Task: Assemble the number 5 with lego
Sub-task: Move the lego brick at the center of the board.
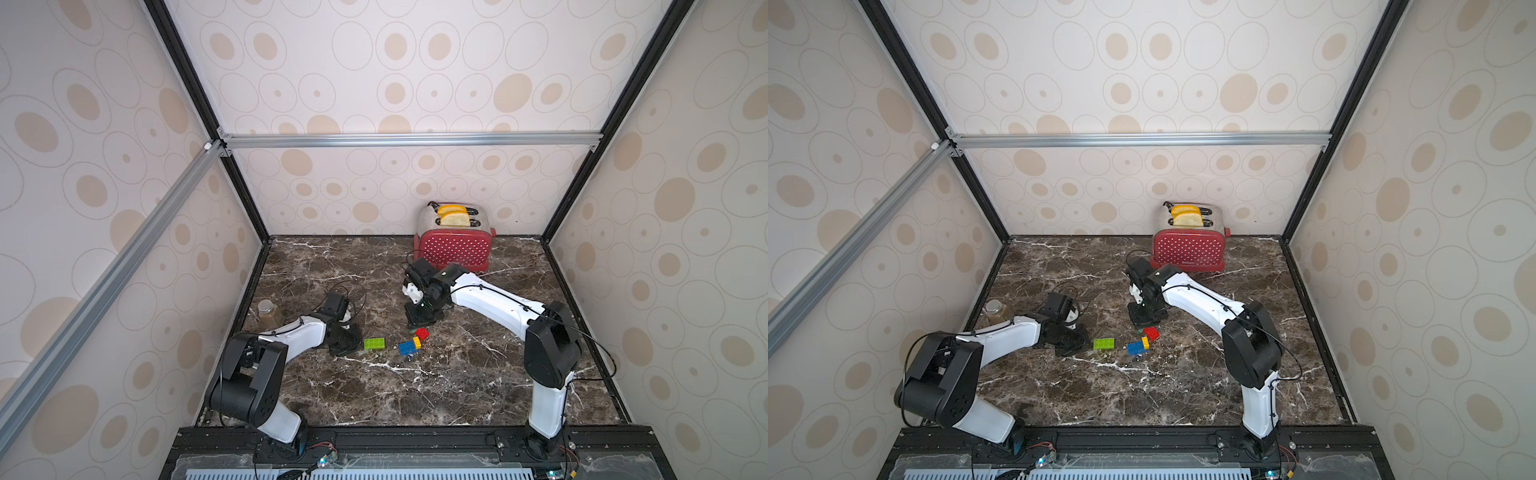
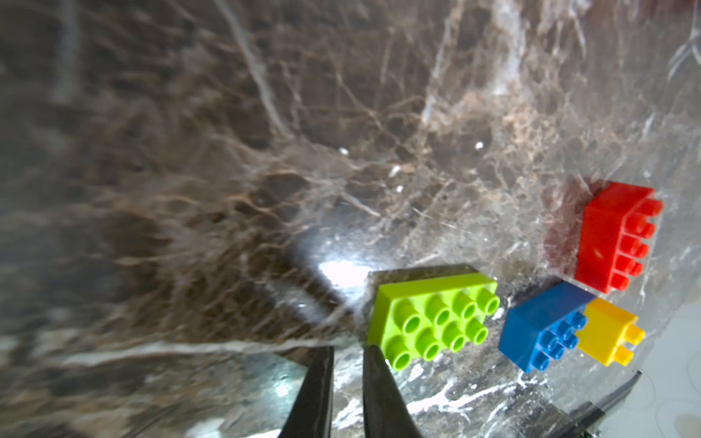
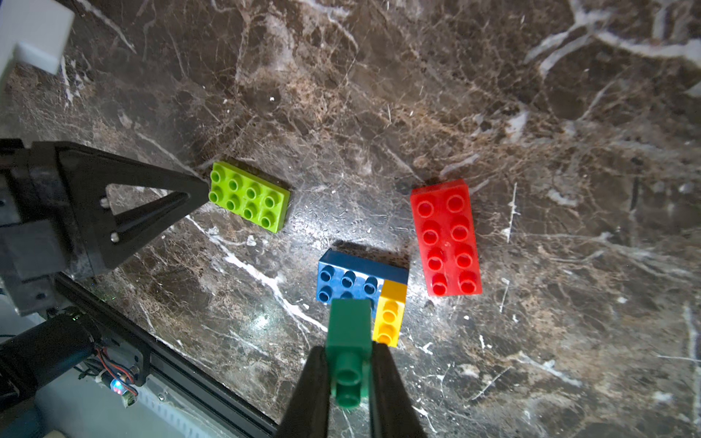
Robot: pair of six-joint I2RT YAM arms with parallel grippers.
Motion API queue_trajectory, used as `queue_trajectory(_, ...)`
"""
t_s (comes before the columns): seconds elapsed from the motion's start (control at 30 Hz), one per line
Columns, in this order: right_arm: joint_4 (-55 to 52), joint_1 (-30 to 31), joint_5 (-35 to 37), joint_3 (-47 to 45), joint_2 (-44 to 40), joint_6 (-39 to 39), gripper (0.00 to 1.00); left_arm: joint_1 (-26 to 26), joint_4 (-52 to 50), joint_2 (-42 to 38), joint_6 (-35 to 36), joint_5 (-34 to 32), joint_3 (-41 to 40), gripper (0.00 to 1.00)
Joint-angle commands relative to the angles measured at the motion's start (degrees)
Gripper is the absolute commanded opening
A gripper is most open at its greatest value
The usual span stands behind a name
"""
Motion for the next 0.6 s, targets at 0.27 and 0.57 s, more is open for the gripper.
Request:
queue_trajectory(0.27,-0.57,0.83,-1.8,3.59,4.73,-0.15,0.13,-1.57,-3.45,1.1,2.94,2.12,0.52,0.18)
queue_trajectory(0.57,-1.83,2.87,-1.43,8.12,8.77,-0.41,0.13,-1.48,-10.28,-7.36,3.64,-3.5,1.05,0.24)
